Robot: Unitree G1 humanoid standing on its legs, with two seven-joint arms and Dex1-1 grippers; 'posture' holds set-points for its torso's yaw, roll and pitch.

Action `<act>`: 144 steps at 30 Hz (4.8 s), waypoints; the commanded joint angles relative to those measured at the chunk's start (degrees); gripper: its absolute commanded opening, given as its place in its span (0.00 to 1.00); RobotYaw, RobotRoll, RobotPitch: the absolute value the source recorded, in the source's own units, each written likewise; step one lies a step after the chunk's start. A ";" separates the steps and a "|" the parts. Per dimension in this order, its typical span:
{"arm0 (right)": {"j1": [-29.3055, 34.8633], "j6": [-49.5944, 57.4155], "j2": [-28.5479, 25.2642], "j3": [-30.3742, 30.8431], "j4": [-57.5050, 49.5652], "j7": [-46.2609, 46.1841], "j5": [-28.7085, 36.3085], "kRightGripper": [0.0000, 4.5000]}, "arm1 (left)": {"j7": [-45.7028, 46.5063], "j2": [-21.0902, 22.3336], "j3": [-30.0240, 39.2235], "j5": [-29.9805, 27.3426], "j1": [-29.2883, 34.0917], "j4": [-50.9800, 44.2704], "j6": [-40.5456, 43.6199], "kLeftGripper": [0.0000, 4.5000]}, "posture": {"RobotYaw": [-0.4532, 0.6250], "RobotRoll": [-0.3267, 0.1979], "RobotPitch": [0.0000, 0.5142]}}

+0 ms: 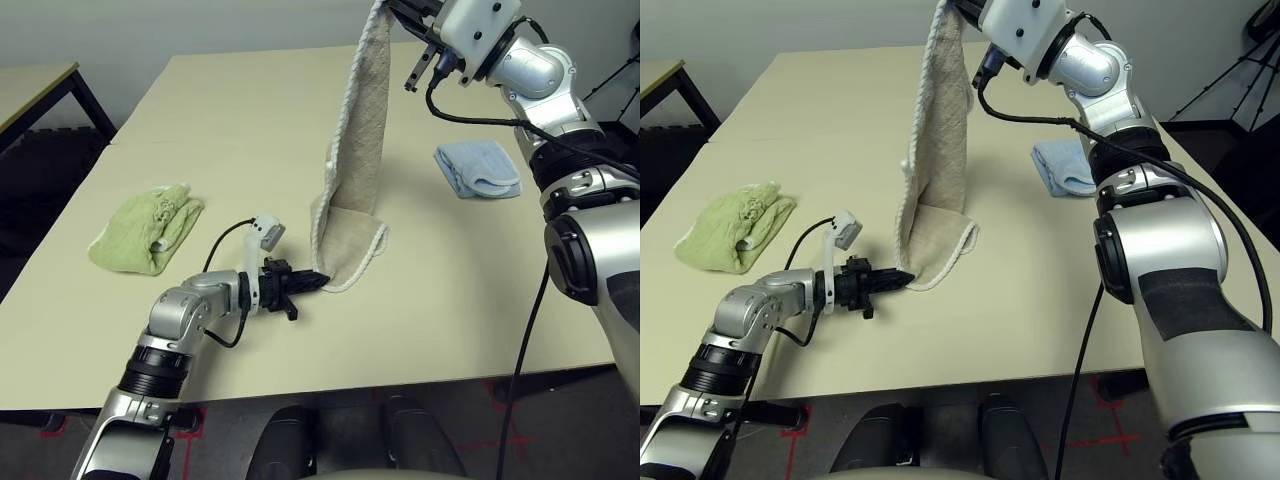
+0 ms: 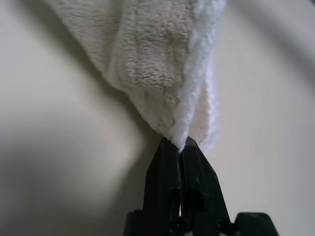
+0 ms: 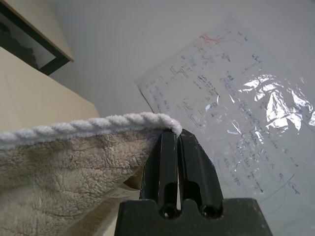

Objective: Fold the towel and set it aside.

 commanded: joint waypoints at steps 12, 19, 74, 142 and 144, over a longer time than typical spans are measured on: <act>26.38 35.40 -3.26 -10.63 -17.27 33.44 25.53 0.00 | 16.28 12.88 17.85 6.17 -3.41 -10.32 -3.44 0.01 | 0.45 0.62 0.17; 26.91 54.77 -5.78 -16.76 -25.03 32.38 34.33 0.00 | 5.96 20.33 14.79 2.75 -9.79 -7.73 1.10 0.01 | 0.44 0.62 0.19; 23.66 37.72 -16.76 -6.56 -1.80 54.73 13.51 0.00 | -20.99 38.81 4.36 9.92 -2.04 -0.98 -4.25 0.01 | 0.44 0.62 0.47; 11.68 23.38 -12.33 10.98 6.07 16.58 -1.73 0.00 | -19.84 27.70 -11.07 32.89 -40.26 44.70 -31.68 0.01 | 0.45 0.62 0.43; 11.65 24.05 -12.15 11.21 5.88 15.42 -2.78 0.00 | -19.23 27.25 -10.93 33.17 -40.24 45.45 -32.54 0.05 | 0.45 0.62 0.43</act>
